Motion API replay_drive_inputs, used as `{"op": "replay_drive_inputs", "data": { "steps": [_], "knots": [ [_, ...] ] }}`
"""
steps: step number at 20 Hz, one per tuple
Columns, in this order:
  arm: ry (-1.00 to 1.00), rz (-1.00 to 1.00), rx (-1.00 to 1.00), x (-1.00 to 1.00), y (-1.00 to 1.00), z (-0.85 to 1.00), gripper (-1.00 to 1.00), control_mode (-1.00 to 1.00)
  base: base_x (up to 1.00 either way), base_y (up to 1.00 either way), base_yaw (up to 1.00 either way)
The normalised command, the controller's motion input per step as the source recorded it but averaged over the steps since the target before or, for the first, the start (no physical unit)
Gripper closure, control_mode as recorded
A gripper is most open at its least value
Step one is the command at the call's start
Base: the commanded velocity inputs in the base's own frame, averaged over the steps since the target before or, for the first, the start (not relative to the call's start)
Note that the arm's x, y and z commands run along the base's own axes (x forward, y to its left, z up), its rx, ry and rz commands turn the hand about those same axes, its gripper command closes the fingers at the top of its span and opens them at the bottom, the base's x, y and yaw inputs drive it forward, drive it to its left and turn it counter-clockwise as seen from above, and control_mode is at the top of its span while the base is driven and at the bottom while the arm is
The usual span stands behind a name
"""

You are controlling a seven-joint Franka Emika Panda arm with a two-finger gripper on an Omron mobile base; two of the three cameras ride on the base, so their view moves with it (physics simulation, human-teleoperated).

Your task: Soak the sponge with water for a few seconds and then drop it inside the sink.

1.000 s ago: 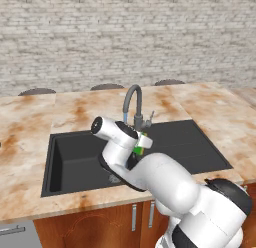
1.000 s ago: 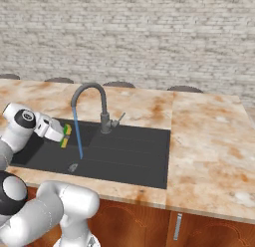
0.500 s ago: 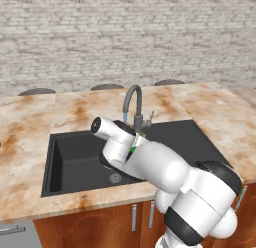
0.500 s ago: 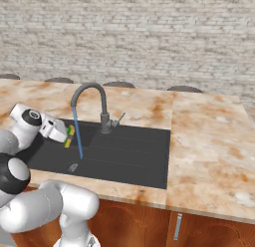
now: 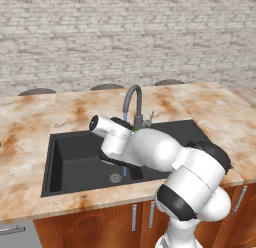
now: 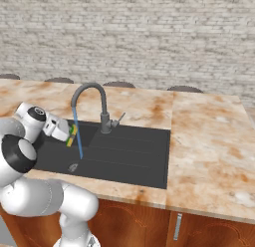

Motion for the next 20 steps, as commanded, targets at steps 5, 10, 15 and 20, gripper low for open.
{"op": "replay_drive_inputs", "data": {
  "steps": [5,10,15,20],
  "knots": [
    [0.00,-0.03,0.00,0.22,0.12,-0.05,1.00,-1.00,0.00,0.00,0.00],
    [0.00,0.00,0.00,0.20,0.16,0.00,1.00,-1.00,0.00,0.00,0.00],
    [0.00,0.00,0.00,0.13,0.04,-0.04,1.00,-1.00,0.00,0.00,0.00],
    [0.00,0.00,0.00,0.16,0.00,-0.15,1.00,-1.00,0.00,0.00,0.00]
  ]
}}
